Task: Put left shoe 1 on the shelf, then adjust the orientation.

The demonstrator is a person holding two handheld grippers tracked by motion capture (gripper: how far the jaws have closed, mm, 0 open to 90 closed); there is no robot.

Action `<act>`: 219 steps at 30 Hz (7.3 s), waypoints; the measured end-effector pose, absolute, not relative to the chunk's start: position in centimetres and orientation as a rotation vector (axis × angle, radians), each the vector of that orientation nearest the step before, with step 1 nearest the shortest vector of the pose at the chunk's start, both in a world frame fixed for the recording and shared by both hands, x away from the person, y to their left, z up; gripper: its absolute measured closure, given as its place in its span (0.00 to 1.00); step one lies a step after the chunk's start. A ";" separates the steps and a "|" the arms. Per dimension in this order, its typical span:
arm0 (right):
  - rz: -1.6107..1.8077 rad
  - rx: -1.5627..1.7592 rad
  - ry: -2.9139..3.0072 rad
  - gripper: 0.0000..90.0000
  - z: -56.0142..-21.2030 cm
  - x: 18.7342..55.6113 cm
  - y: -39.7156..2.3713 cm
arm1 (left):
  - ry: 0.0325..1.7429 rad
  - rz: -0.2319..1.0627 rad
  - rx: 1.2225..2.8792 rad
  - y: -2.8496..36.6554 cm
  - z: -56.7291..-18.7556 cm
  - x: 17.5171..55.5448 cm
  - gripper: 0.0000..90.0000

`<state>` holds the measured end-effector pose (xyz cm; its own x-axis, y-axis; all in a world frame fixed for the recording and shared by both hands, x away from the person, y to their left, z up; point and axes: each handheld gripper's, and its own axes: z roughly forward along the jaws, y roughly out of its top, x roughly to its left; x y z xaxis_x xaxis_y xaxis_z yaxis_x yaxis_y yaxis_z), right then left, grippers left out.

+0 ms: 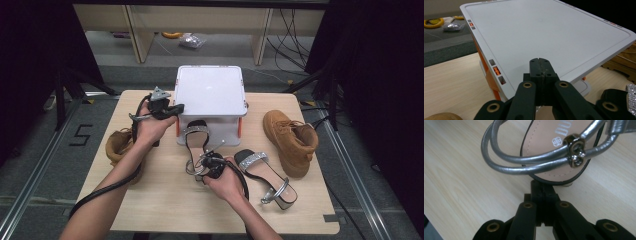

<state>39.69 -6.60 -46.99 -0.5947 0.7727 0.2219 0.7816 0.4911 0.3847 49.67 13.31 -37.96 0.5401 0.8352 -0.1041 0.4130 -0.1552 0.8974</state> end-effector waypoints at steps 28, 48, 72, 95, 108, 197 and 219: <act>-0.985 -1.591 -2.737 1.00 -45.5 44.4 -4.4 | 1.035 0.518 1.770 13.4 -38.0 49.7 1.00; -1.073 -1.678 -2.807 1.00 -46.2 48.2 -3.0 | 1.034 0.513 1.763 13.4 -38.0 49.7 1.00; -1.142 -1.628 -2.857 0.94 -47.8 49.2 -2.0 | 1.036 0.512 1.753 13.4 -38.1 49.7 1.00; -1.133 -1.597 -2.795 0.77 -44.8 46.3 -6.3 | 1.036 0.527 1.762 13.3 -38.0 49.6 1.00; -1.062 -1.596 -2.804 0.65 -43.6 44.0 -10.6 | 1.042 0.535 1.763 13.2 -38.0 49.7 0.99; -0.220 -1.544 -2.761 0.39 -45.5 41.5 -24.6 | 1.053 0.503 1.783 12.3 -37.7 50.0 1.00; -0.078 -1.382 -2.818 0.44 -46.9 42.6 -24.0 | 1.047 0.503 1.796 12.3 -37.6 50.0 1.00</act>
